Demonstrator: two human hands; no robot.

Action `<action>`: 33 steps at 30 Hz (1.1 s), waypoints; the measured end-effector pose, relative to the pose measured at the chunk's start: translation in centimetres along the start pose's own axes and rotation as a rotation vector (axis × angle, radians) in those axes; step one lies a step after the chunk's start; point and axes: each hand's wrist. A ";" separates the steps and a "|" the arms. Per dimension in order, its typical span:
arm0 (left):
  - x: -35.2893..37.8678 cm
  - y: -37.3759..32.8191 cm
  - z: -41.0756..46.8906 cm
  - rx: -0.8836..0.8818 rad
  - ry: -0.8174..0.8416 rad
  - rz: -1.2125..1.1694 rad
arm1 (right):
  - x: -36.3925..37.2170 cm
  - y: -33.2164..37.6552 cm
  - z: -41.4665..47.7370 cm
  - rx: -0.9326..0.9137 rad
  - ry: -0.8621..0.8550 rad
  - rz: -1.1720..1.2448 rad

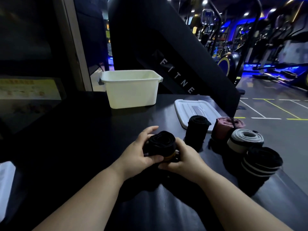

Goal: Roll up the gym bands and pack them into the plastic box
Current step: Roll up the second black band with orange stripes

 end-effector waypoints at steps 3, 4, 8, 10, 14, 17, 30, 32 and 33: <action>-0.3 -0.6 -0.2 0.002 0.003 -0.003 | -0.5 0.1 -0.1 -0.021 -0.060 0.013; -0.3 -0.8 -0.3 0.003 0.012 -0.014 | -0.7 0.0 -0.2 -0.022 -0.075 0.031; -0.3 -1.2 -0.1 -0.029 0.022 -0.097 | -1.2 0.0 -0.5 -0.017 -0.055 0.180; -0.5 -0.8 0.1 -0.048 -0.005 -0.112 | -1.3 0.3 -0.7 -0.035 -0.039 0.234; -0.5 -0.6 0.1 -0.080 0.017 -0.058 | -1.4 0.8 -1.0 -0.066 -0.054 0.282; -0.3 -0.8 0.1 -0.087 0.045 -0.070 | -1.5 1.0 -1.1 -0.087 -0.118 0.274; -0.4 -0.5 -0.1 -0.067 0.100 -0.082 | -1.4 0.8 -1.0 -0.109 -0.206 0.285; -0.6 -1.1 -0.1 -0.075 0.079 -0.134 | -1.3 0.7 -0.9 -0.102 -0.256 0.263; -0.6 -1.1 -0.1 -0.074 0.068 -0.129 | -1.2 0.5 -0.8 -0.106 -0.303 0.206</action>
Point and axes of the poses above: each hand's wrist, its own z-axis towards the middle knuckle, its own x-axis out of the palm, y = z × x, and after that the axes turned 11 degrees about -z, right-handed
